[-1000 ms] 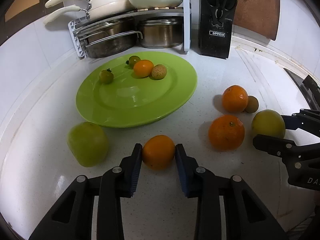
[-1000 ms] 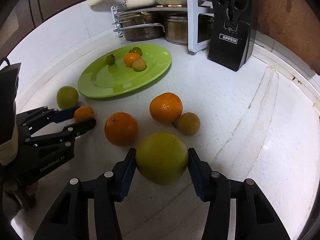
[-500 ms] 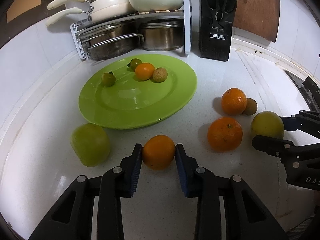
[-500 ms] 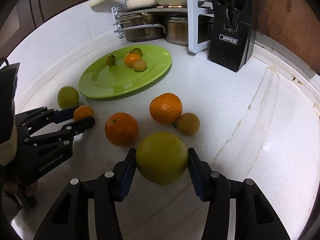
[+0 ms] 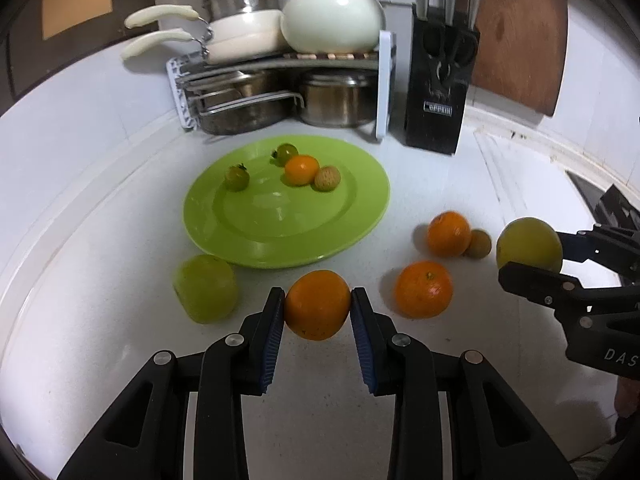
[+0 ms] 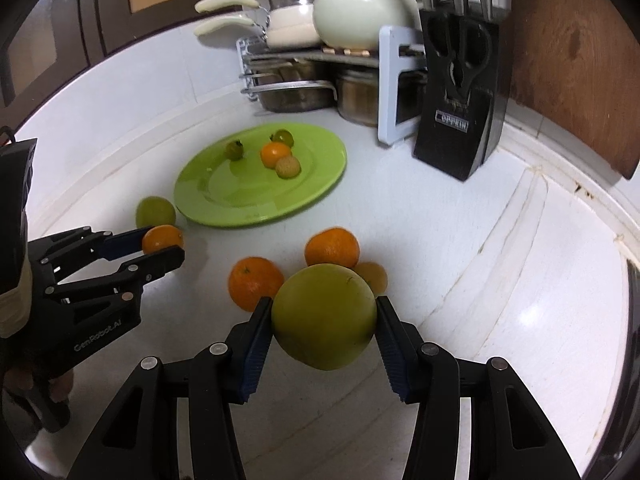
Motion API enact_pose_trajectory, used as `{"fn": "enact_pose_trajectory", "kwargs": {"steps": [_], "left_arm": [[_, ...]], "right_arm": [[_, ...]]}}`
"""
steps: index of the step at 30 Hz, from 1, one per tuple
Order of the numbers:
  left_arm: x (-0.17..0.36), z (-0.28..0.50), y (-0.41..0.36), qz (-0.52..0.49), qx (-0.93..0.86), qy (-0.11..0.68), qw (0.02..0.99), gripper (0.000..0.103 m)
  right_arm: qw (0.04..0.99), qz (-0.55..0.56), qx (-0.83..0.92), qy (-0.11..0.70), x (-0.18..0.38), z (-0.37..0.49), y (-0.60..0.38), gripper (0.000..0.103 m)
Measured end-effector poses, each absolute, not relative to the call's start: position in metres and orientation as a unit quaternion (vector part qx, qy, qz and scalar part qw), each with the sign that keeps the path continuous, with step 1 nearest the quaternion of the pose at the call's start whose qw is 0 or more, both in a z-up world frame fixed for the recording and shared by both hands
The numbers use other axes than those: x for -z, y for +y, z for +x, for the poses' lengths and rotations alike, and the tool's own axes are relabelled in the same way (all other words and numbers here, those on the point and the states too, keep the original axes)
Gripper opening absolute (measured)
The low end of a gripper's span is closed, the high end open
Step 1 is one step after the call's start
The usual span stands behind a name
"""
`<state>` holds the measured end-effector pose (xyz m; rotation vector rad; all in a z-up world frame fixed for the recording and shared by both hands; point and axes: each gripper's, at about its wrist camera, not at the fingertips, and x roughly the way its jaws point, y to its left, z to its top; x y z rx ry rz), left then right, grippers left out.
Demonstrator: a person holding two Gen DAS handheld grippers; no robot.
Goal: Organize fruits
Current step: 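Grasp a mandarin with the left tool while the right tool grasps the large yellow-green fruit, then carry both fruits over the green plate and open both tools to release them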
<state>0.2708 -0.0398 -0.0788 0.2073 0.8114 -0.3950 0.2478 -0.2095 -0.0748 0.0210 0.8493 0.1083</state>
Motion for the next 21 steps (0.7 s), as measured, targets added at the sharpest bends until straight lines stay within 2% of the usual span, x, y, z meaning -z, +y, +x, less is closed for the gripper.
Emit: {"fn": "enact_pose_trajectory", "kwargs": {"steps": [21], "left_arm": [[0.023, 0.257, -0.02, 0.089, 0.13, 0.334, 0.929, 0.033]], "right_arm": [[0.919, -0.022, -0.137, 0.368, 0.032, 0.262, -0.183, 0.051]]}}
